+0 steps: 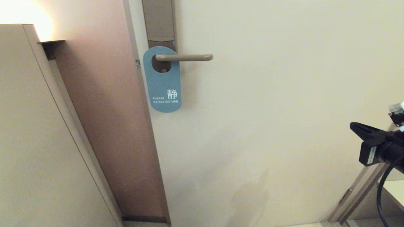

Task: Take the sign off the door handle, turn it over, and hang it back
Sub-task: Take down the sign

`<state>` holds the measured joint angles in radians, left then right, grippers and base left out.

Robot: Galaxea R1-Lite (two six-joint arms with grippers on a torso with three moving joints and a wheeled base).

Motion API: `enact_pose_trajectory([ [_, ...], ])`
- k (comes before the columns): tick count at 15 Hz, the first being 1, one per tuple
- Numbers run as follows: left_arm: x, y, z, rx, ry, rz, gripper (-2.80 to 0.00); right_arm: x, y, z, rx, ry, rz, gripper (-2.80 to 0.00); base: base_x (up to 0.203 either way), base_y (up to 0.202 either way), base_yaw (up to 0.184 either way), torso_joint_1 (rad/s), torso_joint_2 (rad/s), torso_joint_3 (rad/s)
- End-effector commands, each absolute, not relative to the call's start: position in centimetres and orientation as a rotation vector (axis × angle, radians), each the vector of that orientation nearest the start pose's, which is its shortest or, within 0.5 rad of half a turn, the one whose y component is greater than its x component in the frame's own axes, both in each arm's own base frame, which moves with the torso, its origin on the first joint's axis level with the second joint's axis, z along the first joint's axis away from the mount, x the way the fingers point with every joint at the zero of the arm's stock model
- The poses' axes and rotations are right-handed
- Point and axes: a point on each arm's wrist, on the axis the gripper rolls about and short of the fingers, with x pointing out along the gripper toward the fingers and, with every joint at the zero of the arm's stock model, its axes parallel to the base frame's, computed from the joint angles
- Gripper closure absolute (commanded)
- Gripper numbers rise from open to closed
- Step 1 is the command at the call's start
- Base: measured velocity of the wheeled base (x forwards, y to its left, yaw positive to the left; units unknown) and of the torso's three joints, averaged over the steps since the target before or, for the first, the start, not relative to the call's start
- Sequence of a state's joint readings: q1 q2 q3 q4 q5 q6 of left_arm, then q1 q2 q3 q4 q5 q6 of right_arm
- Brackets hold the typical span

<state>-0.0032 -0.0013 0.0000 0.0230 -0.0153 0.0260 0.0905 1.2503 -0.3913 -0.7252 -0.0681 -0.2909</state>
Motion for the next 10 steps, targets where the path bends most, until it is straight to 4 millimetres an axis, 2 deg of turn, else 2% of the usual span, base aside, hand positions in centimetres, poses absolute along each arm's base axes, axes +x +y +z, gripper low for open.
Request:
enact_pose_trajectory([
  [1,-2.3,0.0,7.3,0.026,0.023,-0.019,0.00,16.8,1.3,18.3,-0.303,0.134,0.035,0.00,0.000,0.000,0.000,0.000,0.00,0.000],
  [10,-2.3,0.0,7.3,0.026,0.023,-0.019,0.00,14.1,1.0,16.3,-0.304,0.170,0.037,0.00,0.000,0.000,0.000,0.000,0.00,0.000],
])
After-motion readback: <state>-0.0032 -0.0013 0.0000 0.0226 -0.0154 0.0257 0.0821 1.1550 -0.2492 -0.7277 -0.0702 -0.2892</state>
